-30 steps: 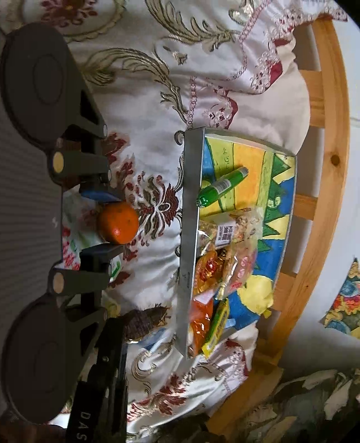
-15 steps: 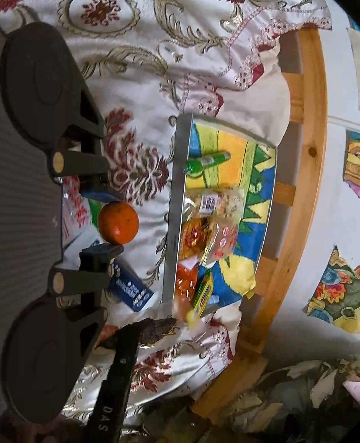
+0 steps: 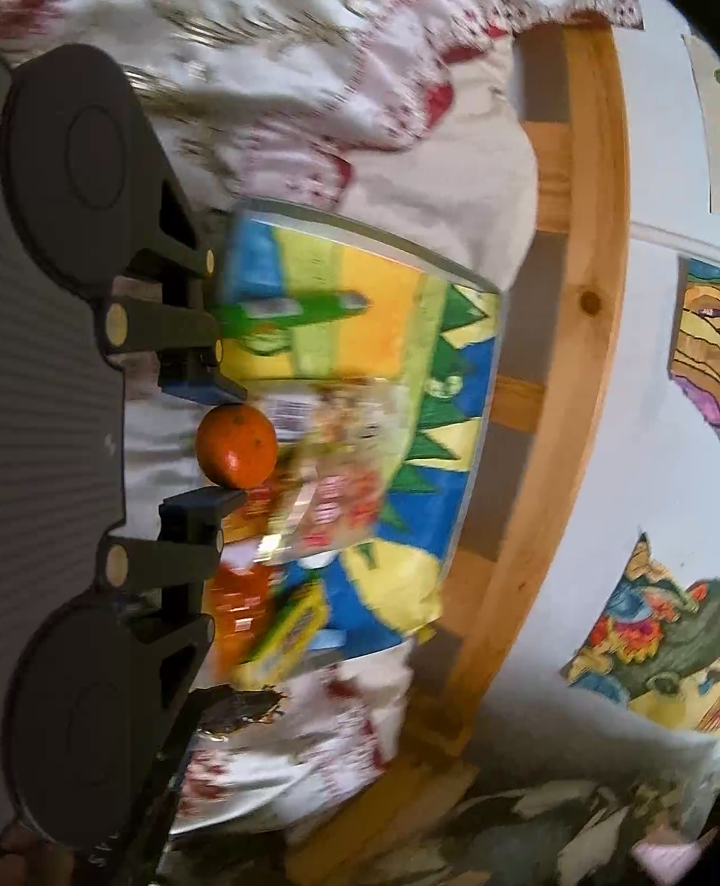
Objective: Organize snacks
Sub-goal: 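Carry the brown stick and orange over the silver tray with both grippers, then lower both held snacks into the tray and open both grippers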
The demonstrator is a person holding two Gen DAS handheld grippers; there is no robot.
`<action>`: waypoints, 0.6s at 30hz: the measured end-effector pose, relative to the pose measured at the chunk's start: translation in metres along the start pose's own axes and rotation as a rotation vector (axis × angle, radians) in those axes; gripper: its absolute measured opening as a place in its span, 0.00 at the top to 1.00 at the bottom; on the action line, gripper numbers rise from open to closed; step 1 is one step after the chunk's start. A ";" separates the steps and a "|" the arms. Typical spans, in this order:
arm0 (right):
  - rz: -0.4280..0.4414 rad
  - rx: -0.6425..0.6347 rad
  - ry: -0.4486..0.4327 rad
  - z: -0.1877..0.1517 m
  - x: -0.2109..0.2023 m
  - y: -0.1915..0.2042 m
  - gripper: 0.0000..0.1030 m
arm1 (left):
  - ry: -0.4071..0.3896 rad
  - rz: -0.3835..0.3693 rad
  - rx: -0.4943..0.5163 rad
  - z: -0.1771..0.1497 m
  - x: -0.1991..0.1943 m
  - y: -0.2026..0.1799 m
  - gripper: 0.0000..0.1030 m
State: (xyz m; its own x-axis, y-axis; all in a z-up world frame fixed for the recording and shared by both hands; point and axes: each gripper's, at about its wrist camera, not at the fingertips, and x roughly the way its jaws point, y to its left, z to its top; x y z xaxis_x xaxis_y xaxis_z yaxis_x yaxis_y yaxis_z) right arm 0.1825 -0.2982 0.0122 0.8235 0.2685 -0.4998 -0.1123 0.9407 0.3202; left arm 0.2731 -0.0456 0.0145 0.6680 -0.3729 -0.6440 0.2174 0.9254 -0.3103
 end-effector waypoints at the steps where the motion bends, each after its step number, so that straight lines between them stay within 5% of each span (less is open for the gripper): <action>1: -0.004 -0.008 -0.005 0.007 0.007 0.000 0.88 | 0.000 0.002 -0.007 0.007 0.007 0.003 0.66; 9: -0.044 -0.058 0.014 0.052 0.077 -0.007 0.88 | -0.013 0.077 -0.013 0.044 0.060 0.027 0.66; 18: -0.088 -0.048 0.071 0.050 0.120 -0.019 0.87 | 0.018 0.126 -0.007 0.043 0.096 0.041 0.66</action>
State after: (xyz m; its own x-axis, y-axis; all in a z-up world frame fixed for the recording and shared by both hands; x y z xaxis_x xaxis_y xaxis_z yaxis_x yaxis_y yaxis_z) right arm 0.3107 -0.2938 -0.0136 0.7903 0.1971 -0.5802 -0.0697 0.9696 0.2345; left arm 0.3772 -0.0407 -0.0298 0.6771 -0.2548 -0.6903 0.1278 0.9646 -0.2306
